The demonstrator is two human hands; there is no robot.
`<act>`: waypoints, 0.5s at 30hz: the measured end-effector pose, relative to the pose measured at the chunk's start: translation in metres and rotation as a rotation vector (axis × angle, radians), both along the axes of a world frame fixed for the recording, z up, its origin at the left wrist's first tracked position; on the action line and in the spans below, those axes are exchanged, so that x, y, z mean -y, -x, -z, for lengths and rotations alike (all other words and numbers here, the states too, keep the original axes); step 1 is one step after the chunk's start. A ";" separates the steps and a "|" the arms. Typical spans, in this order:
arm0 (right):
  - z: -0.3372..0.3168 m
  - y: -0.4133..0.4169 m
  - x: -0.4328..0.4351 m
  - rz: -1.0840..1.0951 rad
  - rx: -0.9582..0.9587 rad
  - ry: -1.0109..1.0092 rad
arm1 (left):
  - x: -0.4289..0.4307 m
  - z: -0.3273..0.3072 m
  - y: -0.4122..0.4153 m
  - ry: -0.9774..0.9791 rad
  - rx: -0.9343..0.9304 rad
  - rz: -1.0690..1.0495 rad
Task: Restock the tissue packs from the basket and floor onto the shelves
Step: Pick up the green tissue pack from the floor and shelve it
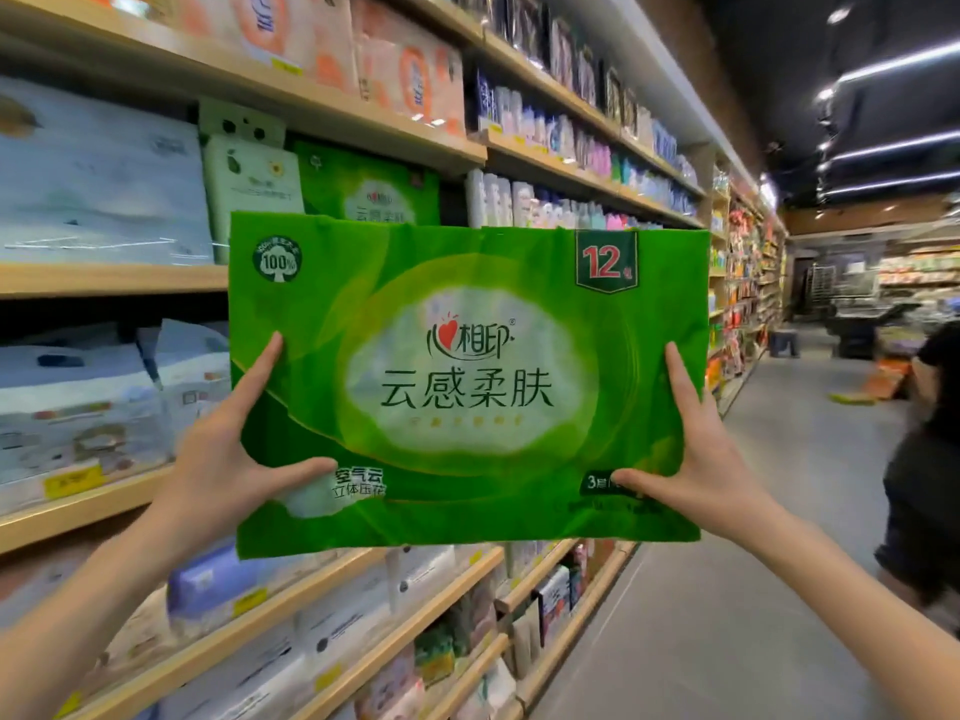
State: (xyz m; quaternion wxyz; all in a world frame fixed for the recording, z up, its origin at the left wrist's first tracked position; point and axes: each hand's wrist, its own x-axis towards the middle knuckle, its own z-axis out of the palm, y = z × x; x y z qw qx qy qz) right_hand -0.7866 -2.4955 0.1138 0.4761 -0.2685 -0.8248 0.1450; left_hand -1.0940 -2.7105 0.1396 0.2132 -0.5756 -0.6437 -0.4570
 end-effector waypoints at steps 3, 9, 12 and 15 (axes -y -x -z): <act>-0.003 0.009 -0.040 -0.004 -0.025 -0.001 | -0.045 -0.009 0.011 -0.005 -0.028 -0.002; -0.014 0.044 -0.134 0.001 -0.058 -0.008 | -0.142 -0.025 0.046 -0.020 -0.038 0.006; -0.030 0.069 -0.181 0.022 -0.041 -0.017 | -0.185 -0.040 0.069 -0.035 -0.038 -0.005; -0.045 0.094 -0.226 0.025 -0.064 -0.028 | -0.223 -0.057 0.088 -0.080 -0.055 -0.004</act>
